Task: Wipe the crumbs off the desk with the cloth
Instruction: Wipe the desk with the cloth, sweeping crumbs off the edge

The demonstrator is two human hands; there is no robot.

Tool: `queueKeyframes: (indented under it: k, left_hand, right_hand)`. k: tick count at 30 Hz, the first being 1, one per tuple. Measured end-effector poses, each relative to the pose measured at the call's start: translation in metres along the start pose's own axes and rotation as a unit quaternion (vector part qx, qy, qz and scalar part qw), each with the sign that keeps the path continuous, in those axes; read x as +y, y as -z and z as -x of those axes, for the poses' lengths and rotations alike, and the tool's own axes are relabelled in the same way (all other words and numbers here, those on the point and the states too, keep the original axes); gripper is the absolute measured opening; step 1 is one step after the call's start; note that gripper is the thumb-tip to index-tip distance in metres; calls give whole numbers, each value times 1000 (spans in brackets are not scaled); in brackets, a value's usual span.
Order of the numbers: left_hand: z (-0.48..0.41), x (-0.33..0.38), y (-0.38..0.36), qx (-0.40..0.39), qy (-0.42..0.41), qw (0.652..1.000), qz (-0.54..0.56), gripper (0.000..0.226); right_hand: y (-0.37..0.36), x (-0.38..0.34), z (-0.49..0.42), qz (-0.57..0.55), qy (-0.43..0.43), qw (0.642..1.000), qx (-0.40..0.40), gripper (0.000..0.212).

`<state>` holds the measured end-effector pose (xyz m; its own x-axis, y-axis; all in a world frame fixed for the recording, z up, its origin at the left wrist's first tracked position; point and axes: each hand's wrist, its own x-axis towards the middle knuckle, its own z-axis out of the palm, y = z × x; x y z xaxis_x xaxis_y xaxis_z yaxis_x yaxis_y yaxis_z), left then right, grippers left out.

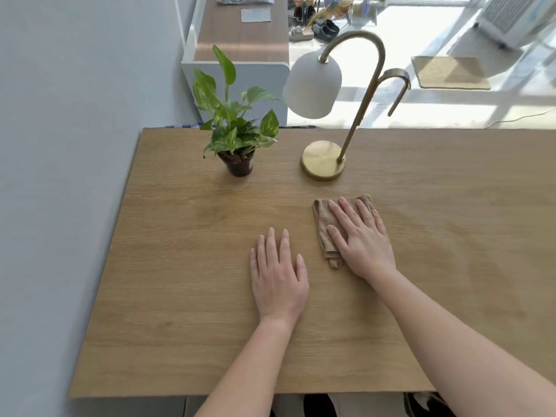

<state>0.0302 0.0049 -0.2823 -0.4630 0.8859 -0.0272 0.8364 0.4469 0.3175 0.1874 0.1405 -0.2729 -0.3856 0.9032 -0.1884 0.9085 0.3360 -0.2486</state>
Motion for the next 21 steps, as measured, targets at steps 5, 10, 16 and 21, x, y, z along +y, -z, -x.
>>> queueKeyframes:
  k: [5, 10, 16, 21]
  left_hand:
    - [2, 11, -9, -9, 2, 999, -35, 66]
    - [4, 14, -10, -4, 6, 999, -45, 65]
    - [7, 14, -12, 15, 5, 999, -50, 64]
    - [10, 17, -12, 9, 3, 999, -52, 64]
  right_hand:
    - [15, 42, -6, 4, -5, 1000, -4, 60]
    - [26, 65, -17, 4, -9, 1000, -11, 61]
    - [46, 146, -1, -5, -109, 994, -6, 63]
    - [54, 211, 57, -26, -197, 980, 10, 63]
